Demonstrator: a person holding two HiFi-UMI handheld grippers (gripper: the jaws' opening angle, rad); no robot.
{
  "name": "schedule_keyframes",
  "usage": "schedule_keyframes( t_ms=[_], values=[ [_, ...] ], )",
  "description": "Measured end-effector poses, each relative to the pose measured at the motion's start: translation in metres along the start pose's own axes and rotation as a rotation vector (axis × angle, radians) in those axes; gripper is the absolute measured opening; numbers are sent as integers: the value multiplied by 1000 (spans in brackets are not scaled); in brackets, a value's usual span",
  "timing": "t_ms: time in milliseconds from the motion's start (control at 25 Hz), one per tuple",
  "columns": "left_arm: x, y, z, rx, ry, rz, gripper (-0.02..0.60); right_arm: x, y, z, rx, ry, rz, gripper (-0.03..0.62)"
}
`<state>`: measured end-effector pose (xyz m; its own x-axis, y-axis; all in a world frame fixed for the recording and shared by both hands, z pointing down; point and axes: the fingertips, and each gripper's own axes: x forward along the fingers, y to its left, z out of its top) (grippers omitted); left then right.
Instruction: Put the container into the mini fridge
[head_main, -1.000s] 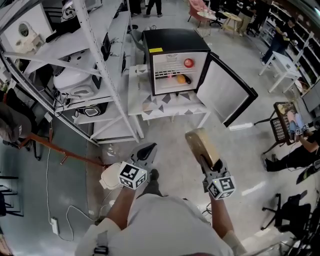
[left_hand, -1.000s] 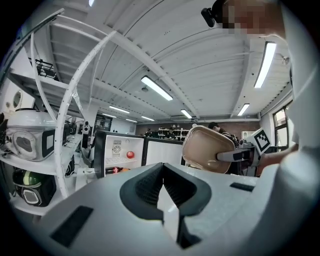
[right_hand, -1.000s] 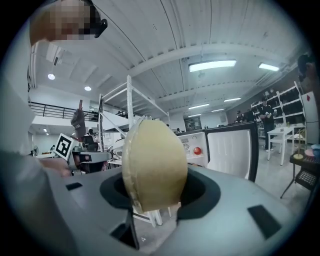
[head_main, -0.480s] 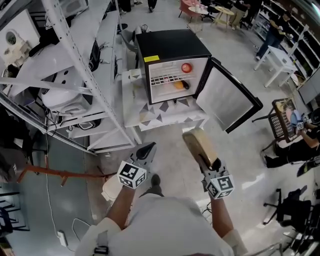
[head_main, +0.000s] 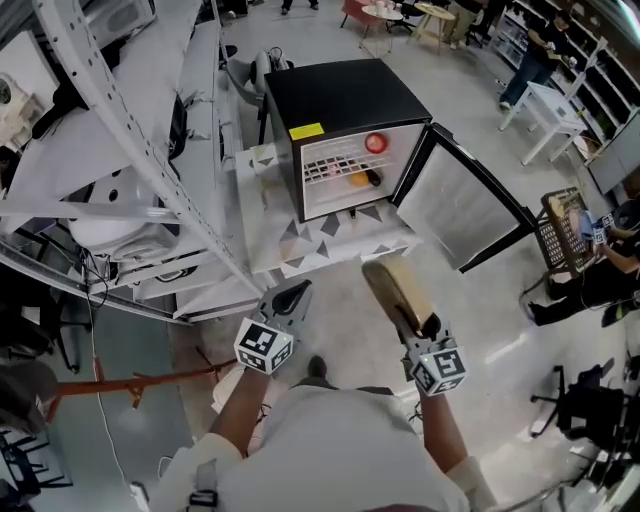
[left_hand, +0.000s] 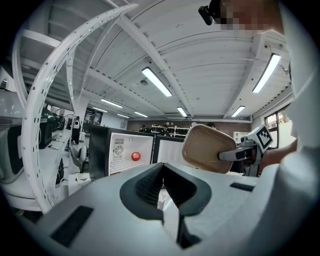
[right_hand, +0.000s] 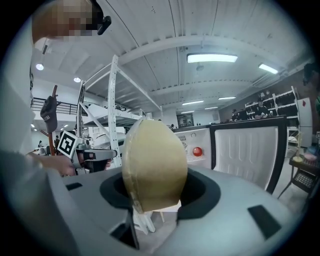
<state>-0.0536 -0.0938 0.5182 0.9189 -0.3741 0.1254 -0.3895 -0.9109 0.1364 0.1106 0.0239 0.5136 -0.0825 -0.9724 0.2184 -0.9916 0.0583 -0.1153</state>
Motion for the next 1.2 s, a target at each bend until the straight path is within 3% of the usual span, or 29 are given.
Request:
schedule_keyframes(
  t_ms=[680,1200],
  values=[
    [22,37,1,-11,2,3,5,42,-13,8,17,-3,-6,209],
    [77,50,2,-44,13,130,5,108,-72,15,27,40,146,209]
  ],
)
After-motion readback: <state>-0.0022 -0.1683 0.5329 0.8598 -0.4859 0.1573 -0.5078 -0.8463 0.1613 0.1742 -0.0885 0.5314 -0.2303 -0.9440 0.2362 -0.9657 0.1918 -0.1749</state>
